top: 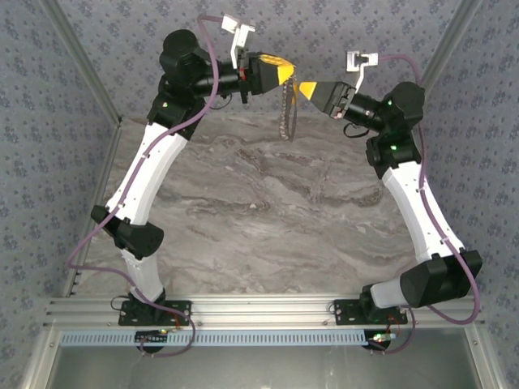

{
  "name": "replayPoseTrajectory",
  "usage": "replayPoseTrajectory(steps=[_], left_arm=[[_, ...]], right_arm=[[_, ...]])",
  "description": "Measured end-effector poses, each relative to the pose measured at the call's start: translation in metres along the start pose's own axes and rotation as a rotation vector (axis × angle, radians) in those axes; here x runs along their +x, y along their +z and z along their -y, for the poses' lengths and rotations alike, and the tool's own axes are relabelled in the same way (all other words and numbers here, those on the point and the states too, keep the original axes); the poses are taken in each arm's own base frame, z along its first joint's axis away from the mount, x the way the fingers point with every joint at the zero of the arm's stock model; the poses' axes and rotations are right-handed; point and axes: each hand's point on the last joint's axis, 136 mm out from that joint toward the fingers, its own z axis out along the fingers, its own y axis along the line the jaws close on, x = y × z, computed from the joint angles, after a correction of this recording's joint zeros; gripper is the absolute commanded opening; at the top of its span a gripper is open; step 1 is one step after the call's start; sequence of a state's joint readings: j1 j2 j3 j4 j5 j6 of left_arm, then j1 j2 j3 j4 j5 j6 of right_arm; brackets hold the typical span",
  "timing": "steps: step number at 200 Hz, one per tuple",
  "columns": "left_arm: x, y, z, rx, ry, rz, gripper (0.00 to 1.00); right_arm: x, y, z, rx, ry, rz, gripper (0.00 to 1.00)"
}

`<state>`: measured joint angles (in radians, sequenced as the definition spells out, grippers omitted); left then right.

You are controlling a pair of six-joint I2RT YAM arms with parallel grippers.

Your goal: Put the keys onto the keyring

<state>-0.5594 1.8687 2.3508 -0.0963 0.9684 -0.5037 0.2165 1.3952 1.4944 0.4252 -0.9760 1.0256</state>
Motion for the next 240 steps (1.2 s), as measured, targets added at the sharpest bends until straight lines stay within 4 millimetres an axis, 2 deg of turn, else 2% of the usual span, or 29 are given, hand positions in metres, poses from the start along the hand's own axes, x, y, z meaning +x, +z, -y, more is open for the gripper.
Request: replayPoseTrajectory(steps=[36,74,103,160,209,240], left_arm=[[-0.003,0.000,0.002,0.006,-0.003,0.012,0.00],[-0.005,0.000,0.001,0.003,-0.008,0.018,0.00],[-0.005,0.000,-0.002,-0.009,-0.017,0.024,0.00],[-0.007,0.000,-0.003,-0.014,-0.017,0.033,0.00],[-0.004,0.001,-0.012,-0.028,-0.028,0.047,0.00],[-0.005,-0.004,-0.018,-0.049,-0.028,0.062,0.00]], right_arm=[[0.003,0.008,-0.009,-0.044,0.004,-0.005,0.46],[0.003,0.011,-0.010,-0.060,0.022,-0.003,0.16],[0.002,0.011,-0.016,-0.082,0.017,-0.001,0.00],[0.004,0.014,-0.017,-0.089,0.022,-0.004,0.00],[0.014,0.027,-0.018,-0.107,0.049,-0.027,0.00],[0.015,0.034,-0.012,-0.094,0.066,-0.030,0.00]])
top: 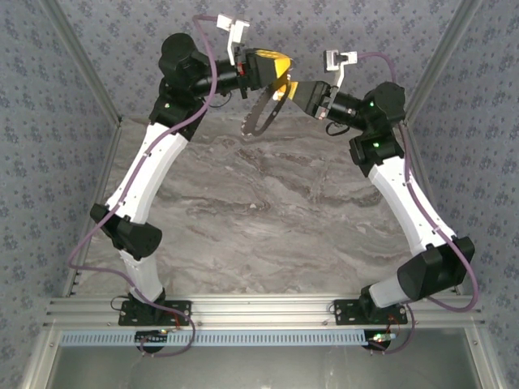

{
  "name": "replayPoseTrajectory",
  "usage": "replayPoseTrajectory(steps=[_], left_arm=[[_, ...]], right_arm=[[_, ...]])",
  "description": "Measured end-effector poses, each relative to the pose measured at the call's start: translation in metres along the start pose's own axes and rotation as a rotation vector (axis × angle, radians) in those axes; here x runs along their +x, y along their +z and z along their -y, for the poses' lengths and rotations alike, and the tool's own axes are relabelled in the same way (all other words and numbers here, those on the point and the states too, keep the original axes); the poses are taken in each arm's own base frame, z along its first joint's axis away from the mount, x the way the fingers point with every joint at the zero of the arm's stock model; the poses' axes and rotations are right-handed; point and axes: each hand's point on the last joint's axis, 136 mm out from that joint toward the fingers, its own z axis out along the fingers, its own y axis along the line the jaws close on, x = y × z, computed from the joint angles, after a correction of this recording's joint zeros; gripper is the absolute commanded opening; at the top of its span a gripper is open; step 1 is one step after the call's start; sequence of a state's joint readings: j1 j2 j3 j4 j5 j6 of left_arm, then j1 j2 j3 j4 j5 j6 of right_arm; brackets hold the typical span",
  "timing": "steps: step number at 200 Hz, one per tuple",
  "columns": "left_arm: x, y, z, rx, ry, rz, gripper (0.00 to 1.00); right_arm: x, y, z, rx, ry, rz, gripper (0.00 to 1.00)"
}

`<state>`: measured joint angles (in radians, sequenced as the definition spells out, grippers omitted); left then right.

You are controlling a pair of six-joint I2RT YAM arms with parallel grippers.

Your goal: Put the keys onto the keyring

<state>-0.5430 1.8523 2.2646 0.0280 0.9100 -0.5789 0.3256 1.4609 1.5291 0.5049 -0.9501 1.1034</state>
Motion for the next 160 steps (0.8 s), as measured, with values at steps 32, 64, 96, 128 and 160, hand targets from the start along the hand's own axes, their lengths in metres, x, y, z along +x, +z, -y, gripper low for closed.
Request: replayPoseTrajectory(steps=[32,64,96,128,160], left_arm=[[0.001,-0.002,-0.002,-0.013,-0.003,0.012,0.00],[0.005,-0.002,-0.007,-0.030,-0.013,0.019,0.00],[0.009,0.000,-0.011,-0.026,-0.038,0.023,0.00],[0.010,0.000,-0.015,-0.020,-0.072,0.046,0.00],[0.006,0.001,-0.017,-0.005,-0.109,0.096,0.00]], right_arm=[[0.001,0.001,0.002,0.009,-0.003,-0.001,0.00],[0.003,0.000,0.009,0.034,0.004,-0.004,0.21],[0.004,-0.012,0.015,0.078,0.003,-0.003,0.43],[-0.014,-0.045,0.011,0.150,-0.037,0.046,0.46],[-0.032,-0.068,-0.009,0.183,-0.110,0.104,0.47]])
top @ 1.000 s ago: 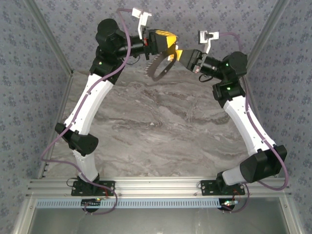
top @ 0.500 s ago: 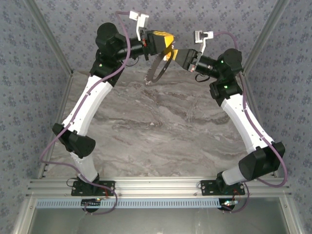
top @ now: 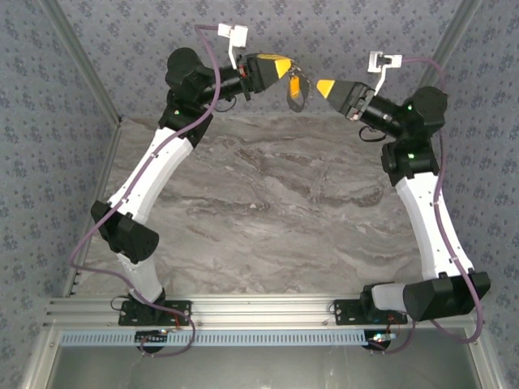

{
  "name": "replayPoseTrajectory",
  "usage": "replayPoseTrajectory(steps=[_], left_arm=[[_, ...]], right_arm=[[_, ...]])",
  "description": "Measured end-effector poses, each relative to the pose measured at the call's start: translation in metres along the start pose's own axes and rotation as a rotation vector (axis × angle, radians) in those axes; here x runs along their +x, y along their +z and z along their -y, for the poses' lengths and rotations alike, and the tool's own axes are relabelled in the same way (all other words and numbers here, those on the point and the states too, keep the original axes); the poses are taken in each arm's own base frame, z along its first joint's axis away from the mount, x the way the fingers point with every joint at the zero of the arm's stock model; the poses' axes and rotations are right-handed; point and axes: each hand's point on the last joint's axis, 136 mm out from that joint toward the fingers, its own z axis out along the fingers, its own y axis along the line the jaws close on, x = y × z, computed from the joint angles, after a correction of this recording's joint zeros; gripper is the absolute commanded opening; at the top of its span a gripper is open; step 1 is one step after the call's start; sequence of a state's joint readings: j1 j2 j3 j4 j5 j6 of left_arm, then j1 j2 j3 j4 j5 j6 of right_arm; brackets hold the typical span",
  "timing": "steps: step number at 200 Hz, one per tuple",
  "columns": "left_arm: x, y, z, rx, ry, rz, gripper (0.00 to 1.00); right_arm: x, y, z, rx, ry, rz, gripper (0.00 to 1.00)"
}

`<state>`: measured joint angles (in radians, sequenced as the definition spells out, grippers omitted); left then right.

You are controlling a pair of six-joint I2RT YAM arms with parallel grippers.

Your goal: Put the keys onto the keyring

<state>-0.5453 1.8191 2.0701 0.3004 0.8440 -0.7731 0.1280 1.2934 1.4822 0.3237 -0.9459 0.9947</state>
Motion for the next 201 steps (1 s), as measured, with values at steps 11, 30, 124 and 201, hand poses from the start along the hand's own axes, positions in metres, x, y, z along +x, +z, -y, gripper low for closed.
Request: replayPoseTrajectory(steps=[11,30,124,201], left_arm=[[-0.002,0.000,0.001,0.010,-0.013,0.016,0.00],[-0.007,0.000,0.003,0.027,-0.037,0.050,0.00],[-0.040,-0.007,0.032,0.131,-0.071,0.188,0.00],[-0.032,-0.006,0.022,0.122,-0.109,0.189,0.00]], right_arm=[[-0.005,-0.001,-0.005,-0.001,-0.015,0.014,0.47],[-0.013,0.001,-0.007,-0.002,-0.034,0.044,0.47],[-0.032,0.043,-0.010,-0.072,-0.032,0.111,0.50],[-0.034,0.064,-0.022,-0.122,-0.038,0.112,0.49]])
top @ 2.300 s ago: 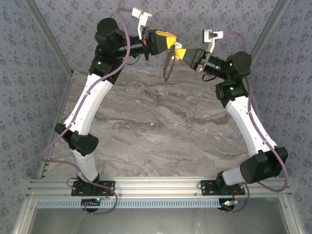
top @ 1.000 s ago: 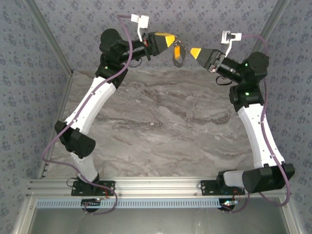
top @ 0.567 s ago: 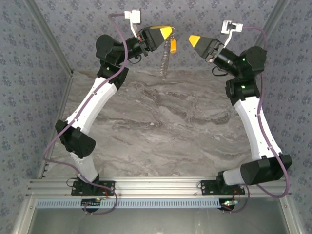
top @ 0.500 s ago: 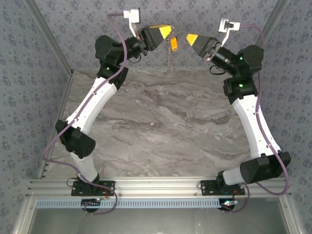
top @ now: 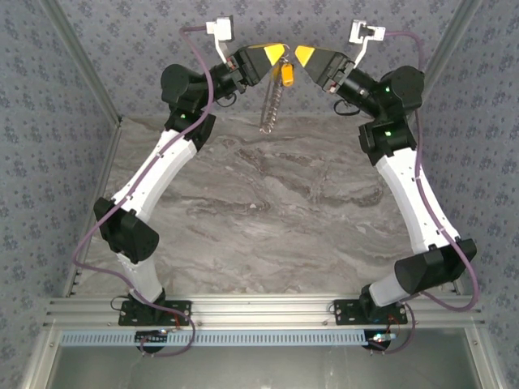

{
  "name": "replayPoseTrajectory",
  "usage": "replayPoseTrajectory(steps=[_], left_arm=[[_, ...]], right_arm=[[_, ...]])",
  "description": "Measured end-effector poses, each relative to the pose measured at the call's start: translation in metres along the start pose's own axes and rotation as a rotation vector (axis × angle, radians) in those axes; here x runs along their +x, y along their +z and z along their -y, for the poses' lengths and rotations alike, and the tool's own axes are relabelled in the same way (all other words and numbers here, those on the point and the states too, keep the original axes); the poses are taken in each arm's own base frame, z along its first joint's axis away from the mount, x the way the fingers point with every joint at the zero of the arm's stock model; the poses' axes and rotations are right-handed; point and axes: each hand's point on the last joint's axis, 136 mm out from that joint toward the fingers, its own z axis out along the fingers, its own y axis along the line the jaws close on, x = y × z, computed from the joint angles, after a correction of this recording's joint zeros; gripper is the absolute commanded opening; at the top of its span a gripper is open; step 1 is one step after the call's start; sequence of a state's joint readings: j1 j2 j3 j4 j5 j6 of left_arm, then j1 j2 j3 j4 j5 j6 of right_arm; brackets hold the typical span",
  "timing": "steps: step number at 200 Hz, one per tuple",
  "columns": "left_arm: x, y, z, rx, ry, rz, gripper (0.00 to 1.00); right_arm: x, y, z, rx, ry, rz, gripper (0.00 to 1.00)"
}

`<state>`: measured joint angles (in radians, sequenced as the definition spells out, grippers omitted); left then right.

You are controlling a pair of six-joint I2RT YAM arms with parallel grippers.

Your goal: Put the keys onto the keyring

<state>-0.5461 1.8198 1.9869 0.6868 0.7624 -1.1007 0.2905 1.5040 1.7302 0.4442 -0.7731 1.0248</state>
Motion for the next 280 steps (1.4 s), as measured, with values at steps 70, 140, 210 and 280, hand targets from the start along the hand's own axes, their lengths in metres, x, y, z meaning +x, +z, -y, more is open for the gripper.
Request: replayPoseTrajectory(steps=[70,140,210,280], left_arm=[[0.000,0.000,0.000,0.003,-0.002,0.003,0.00],[0.004,0.001,-0.010,-0.001,-0.020,0.000,0.00],[0.007,0.001,-0.020,-0.016,-0.038,0.005,0.00],[0.016,0.002,-0.028,-0.077,0.016,-0.078,0.45]], right_arm=[[0.006,0.009,0.008,-0.001,0.014,-0.016,0.46],[0.005,0.013,0.015,0.001,0.017,-0.018,0.37],[0.004,0.014,0.016,-0.004,0.006,-0.028,0.00],[0.011,-0.006,0.028,0.063,0.000,-0.117,0.00]])
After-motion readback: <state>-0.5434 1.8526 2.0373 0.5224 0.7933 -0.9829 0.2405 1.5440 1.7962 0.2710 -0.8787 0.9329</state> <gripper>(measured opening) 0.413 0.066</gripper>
